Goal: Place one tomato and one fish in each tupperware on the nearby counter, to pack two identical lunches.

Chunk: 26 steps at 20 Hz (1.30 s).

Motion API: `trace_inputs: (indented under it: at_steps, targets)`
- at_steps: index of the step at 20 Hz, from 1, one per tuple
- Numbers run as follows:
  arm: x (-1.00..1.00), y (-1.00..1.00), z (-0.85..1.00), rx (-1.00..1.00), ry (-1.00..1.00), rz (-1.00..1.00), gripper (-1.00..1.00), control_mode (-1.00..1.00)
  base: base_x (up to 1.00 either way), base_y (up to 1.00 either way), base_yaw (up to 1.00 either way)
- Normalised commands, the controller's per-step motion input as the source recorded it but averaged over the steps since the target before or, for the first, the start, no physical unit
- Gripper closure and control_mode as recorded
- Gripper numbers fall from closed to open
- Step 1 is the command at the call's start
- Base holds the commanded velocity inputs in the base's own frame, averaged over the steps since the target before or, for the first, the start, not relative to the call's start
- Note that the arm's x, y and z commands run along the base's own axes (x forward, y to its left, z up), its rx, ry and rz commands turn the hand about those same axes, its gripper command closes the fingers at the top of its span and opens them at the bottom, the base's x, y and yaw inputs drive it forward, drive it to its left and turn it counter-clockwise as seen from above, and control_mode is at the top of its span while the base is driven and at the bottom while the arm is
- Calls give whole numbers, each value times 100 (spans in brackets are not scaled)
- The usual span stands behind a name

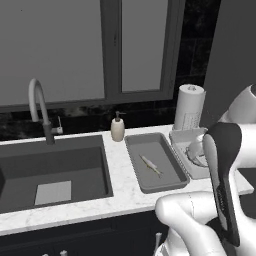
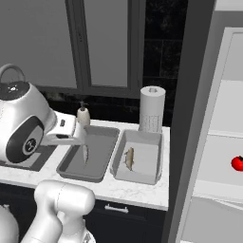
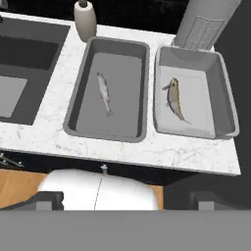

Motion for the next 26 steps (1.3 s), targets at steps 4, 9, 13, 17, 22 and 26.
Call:
trace_inputs:
  at_steps: [4,9,13,17,22,26]
  targets:
    - [-12,21,38,7,-7,-29,-100,-100,0,0,0]
    - [-2,5,61,4,-1,-15,-100,-100,0,0,0]
    - [-35,0,30,1,-11,-4,-100,-100,0,0,0]
    - [-24,2,6,0,-9,-1,-100,100,-36,0,0]
    - [0,0,0,0,0,0,-100,100,-98,0,0]
    - [0,0,0,0,0,0,-100,100,-100,-6,0]
